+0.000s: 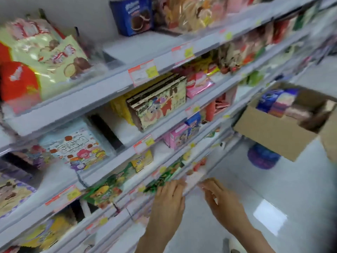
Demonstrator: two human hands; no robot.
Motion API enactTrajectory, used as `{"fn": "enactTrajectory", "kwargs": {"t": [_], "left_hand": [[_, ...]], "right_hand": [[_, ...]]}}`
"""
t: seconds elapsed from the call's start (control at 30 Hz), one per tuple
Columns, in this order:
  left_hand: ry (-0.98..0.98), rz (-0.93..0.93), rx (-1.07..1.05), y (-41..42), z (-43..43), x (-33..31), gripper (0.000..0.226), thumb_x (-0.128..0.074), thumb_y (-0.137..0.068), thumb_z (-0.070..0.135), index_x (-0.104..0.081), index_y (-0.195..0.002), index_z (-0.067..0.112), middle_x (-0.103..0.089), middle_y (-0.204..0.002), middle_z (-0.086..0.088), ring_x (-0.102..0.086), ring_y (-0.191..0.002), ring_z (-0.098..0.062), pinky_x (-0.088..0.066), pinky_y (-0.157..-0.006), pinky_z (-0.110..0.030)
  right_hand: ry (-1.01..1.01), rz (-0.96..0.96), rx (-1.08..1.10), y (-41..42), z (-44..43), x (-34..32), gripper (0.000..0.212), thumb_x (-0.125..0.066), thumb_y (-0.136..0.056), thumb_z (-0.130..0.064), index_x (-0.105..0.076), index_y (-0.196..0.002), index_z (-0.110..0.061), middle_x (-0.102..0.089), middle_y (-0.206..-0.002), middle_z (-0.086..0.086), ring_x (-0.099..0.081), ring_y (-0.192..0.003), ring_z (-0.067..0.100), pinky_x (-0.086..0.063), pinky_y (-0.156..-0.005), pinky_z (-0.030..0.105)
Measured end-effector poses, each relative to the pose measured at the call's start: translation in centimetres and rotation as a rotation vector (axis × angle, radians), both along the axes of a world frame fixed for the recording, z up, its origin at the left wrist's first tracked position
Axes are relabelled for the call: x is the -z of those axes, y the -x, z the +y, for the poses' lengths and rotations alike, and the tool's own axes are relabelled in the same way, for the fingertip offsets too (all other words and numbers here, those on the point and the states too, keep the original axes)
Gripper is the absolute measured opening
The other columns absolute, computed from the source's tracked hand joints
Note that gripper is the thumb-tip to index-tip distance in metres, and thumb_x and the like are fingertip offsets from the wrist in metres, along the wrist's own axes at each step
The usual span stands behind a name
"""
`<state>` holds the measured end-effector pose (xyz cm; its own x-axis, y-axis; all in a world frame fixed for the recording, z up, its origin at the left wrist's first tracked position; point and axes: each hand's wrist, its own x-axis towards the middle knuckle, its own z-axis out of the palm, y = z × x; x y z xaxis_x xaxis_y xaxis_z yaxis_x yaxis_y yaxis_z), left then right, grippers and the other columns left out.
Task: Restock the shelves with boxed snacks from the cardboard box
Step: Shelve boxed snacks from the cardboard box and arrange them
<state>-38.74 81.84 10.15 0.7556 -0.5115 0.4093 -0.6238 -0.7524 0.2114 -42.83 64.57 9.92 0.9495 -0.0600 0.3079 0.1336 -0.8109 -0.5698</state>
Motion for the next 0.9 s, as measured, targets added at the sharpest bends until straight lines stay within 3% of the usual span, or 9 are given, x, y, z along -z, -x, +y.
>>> {"fn": "enactTrajectory", "kwargs": {"t": [0.2, 0.4, 0.6, 0.8, 0.9], "left_hand": [[0.024, 0.095, 0.282, -2.3, -15.0, 0.1, 0.03, -0.043, -0.077, 0.026, -0.049, -0.106, 0.025, -0.057, -0.1, 0.009, -0.048, -0.093, -0.009, -0.036, -0.08, -0.024], [0.052, 0.18, 0.39, -5.2, -32.3, 0.3, 0.026, -0.042, -0.081, 0.025, -0.048, -0.106, 0.027, -0.056, -0.105, 0.008, -0.049, -0.096, -0.009, -0.035, -0.081, -0.023], [0.046, 0.241, 0.429, -7.7, -44.5, 0.3, 0.026, -0.045, -0.079, 0.022, -0.049, -0.105, 0.026, -0.061, -0.101, 0.007, -0.051, -0.094, -0.008, -0.038, -0.08, -0.026], [0.02, 0.245, 0.44, -12.9, -52.5, 2.2, 0.023, -0.042, -0.081, 0.025, -0.05, -0.103, 0.026, -0.062, -0.096, 0.006, -0.048, -0.089, -0.007, -0.036, -0.075, -0.022], [-0.035, 0.267, 0.443, -16.5, -57.1, 2.9, 0.022, -0.041, -0.083, 0.027, -0.055, -0.099, 0.026, -0.061, -0.093, 0.01, -0.049, -0.085, -0.005, -0.035, -0.072, -0.021]], "right_hand": [[-0.054, 0.059, 0.297, 2.6, -13.3, 1.9, 0.029, -0.052, -0.082, -0.02, -0.05, -0.102, -0.04, -0.057, -0.095, -0.02, -0.058, -0.068, 0.004, -0.05, -0.05, 0.025], [-0.078, 0.103, 0.451, 4.0, -29.1, 3.0, 0.019, -0.046, -0.086, -0.022, -0.061, -0.093, -0.032, -0.059, -0.089, -0.012, -0.056, -0.065, 0.009, -0.05, -0.056, 0.03], [-0.099, 0.13, 0.453, 1.5, -42.3, 2.4, 0.022, -0.052, -0.084, -0.016, -0.057, -0.093, -0.035, -0.058, -0.092, -0.019, -0.056, -0.066, 0.004, -0.047, -0.057, 0.018], [-0.093, 0.139, 0.379, -4.6, -52.4, 3.3, 0.025, -0.051, -0.087, -0.015, -0.051, -0.097, -0.038, -0.056, -0.09, -0.017, -0.055, -0.067, 0.007, -0.048, -0.058, 0.021], [-0.073, 0.162, 0.364, -8.4, -57.9, 4.1, 0.02, -0.051, -0.087, -0.014, -0.057, -0.098, -0.029, -0.059, -0.092, -0.012, -0.056, -0.067, 0.009, -0.047, -0.057, 0.024]]}}
